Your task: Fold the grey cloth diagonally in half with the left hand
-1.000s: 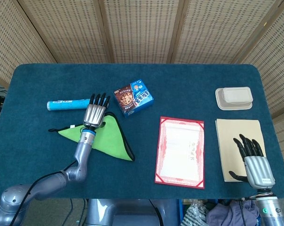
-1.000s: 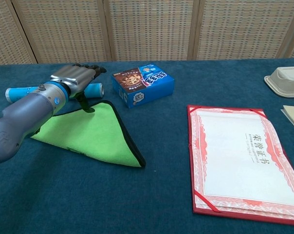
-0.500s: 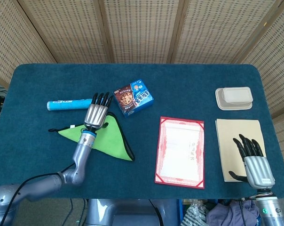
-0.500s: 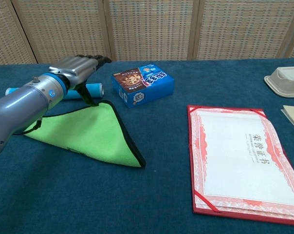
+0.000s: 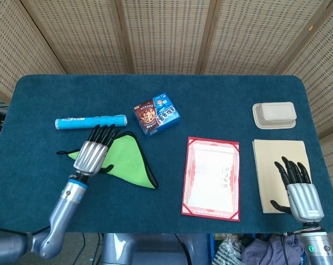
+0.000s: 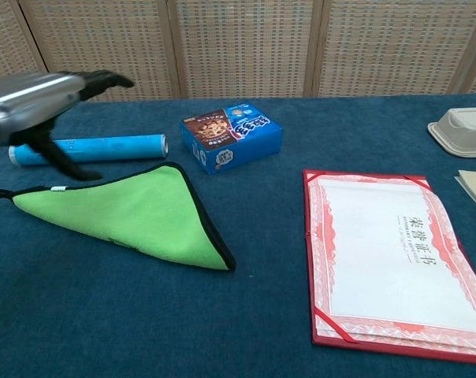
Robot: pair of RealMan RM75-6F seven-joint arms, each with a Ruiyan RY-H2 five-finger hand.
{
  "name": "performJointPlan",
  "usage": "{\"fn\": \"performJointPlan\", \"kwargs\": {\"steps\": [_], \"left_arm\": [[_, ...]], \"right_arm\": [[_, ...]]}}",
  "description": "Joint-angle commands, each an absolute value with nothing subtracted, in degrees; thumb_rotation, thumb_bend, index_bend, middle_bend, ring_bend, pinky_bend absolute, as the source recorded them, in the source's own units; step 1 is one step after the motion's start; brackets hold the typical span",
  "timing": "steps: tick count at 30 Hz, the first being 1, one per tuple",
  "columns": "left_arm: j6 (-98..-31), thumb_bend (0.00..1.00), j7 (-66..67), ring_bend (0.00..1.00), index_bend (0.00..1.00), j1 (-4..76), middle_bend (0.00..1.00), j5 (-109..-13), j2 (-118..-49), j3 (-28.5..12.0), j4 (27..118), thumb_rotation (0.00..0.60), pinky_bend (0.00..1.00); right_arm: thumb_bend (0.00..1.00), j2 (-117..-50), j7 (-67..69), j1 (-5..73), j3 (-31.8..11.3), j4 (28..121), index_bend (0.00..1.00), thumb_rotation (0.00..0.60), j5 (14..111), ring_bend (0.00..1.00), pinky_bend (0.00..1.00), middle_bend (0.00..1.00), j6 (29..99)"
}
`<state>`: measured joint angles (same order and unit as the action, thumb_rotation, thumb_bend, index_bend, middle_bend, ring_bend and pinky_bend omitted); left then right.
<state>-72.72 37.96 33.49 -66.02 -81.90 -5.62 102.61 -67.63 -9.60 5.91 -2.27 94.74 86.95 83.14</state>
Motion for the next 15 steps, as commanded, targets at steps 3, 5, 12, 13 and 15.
{"fn": "performJointPlan", "kwargs": {"steps": [3,5,12,13,15], "left_arm": [[-80.81,0.19,38.85,0.0,0.0,23.34,0.0,-74.16,-76.7,6.1,106.62,0.6,0.0],[-82.0,0.19,38.35,0.0,0.0,21.58,0.0,-75.22,-75.97,7.61,106.67,0.6,0.0],[-86.68,0.19,36.0,0.0,0.0,16.86,0.0,-80.94,-74.47,10.34,104.8,0.6,0.0],[-86.77,0.19,35.33,0.0,0.0,16.56,0.0,-80.97,-74.29,10.11,104.75,0.6,0.0],[-86.2,0.19,34.94,0.0,0.0,16.2,0.0,-80.43,-73.87,9.79,104.81,0.6,0.0]], "right_arm": [[0.0,-67.61,-11.62,5.68,-2.23,95.6,0.0,0.6,87.01,0.0,0.0,0.0,83.59],[0.0,-67.62,-12.12,5.55,-2.28,95.83,0.0,0.6,87.2,0.0,0.0,0.0,84.01],[0.0,-67.29,-11.87,5.14,-2.65,96.26,0.0,0.6,87.0,0.0,0.0,0.0,84.9],[0.0,-67.27,-11.86,5.15,-2.69,96.15,0.0,0.6,86.93,0.0,0.0,0.0,84.85],[0.0,-67.24,-11.64,5.22,-2.66,96.09,0.0,0.6,86.73,0.0,0.0,0.0,84.52]]}}
